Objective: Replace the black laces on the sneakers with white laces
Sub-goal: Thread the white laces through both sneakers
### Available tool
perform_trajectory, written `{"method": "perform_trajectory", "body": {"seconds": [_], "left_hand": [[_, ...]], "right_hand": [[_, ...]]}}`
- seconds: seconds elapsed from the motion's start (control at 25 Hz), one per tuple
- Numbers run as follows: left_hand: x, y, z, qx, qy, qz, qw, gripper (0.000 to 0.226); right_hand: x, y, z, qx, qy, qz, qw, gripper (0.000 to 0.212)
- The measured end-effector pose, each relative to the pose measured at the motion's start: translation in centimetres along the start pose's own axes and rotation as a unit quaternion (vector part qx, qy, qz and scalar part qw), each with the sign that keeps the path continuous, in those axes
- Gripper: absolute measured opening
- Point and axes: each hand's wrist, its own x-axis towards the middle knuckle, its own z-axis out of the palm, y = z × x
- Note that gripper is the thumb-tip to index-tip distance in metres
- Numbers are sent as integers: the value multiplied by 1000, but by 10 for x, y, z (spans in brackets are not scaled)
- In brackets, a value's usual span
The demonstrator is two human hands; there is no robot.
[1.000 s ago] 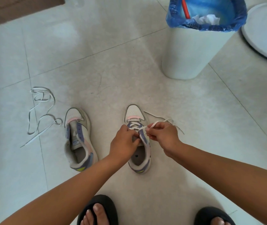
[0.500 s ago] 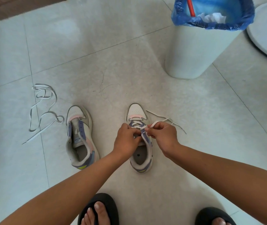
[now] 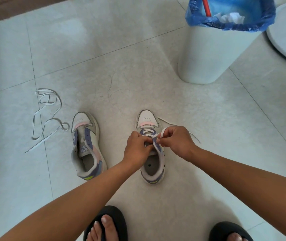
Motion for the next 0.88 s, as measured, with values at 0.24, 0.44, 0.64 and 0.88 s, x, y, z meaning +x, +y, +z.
{"method": "perform_trajectory", "body": {"seconds": [0.24,0.44,0.64,0.88], "left_hand": [[1,-1,1,1,-1,4,1000,23],[1,-3,5,-5,17,11,1000,16],[-5,-3,-1,81,31,77,993,14],[-18,-6,-61,-417,-41,-15,908,22]], "right_hand": [[9,-3,2,-77,-45,-28,996,10],[-3,11,2,21,-53,12,998,16],[-26,29,17,-45,-39,5,998,39],[-20,29,18,-67,27,15,997,32]]}}
